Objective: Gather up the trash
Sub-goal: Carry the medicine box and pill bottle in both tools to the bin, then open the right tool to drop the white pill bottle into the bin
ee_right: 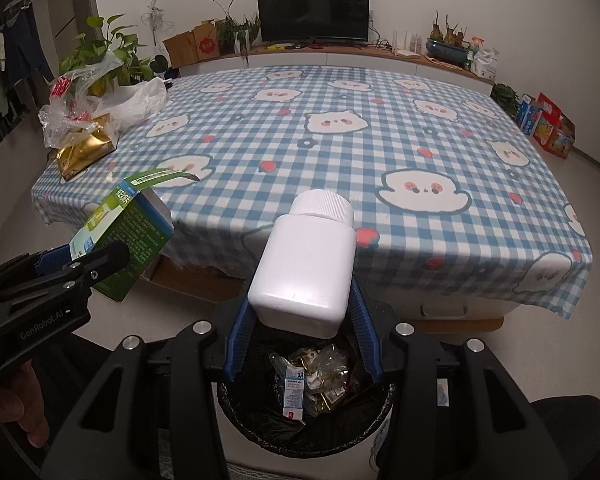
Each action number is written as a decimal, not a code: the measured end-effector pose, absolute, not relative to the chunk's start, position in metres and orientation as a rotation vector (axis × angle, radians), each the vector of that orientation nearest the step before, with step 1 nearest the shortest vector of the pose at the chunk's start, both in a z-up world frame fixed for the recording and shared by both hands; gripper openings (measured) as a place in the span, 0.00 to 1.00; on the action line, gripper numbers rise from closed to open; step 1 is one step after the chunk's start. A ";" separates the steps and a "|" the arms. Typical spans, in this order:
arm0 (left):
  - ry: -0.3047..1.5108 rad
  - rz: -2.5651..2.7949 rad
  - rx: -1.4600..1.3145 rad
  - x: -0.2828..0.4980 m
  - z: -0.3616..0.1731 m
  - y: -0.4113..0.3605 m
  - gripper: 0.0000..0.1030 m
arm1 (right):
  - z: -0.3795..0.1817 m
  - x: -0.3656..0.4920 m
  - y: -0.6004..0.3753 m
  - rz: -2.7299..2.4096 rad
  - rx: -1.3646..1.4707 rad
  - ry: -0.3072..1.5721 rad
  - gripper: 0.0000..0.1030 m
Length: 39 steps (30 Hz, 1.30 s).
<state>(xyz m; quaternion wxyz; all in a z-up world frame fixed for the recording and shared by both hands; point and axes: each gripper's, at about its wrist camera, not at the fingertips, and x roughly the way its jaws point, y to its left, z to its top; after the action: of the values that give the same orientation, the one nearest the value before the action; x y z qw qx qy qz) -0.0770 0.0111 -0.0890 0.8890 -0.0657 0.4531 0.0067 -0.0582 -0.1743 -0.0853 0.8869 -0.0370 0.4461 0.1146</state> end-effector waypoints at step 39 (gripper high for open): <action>1.124 0.002 -0.139 -0.082 -0.214 -0.017 0.54 | -0.187 -0.051 -0.212 0.184 -0.040 1.034 0.92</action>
<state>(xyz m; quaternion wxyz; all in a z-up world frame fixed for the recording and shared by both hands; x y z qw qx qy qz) -0.0817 -0.0166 -0.2137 0.8440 -0.0656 0.5323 0.0012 -0.0506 -0.2116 -0.1875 0.8650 -0.0189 0.4936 0.0879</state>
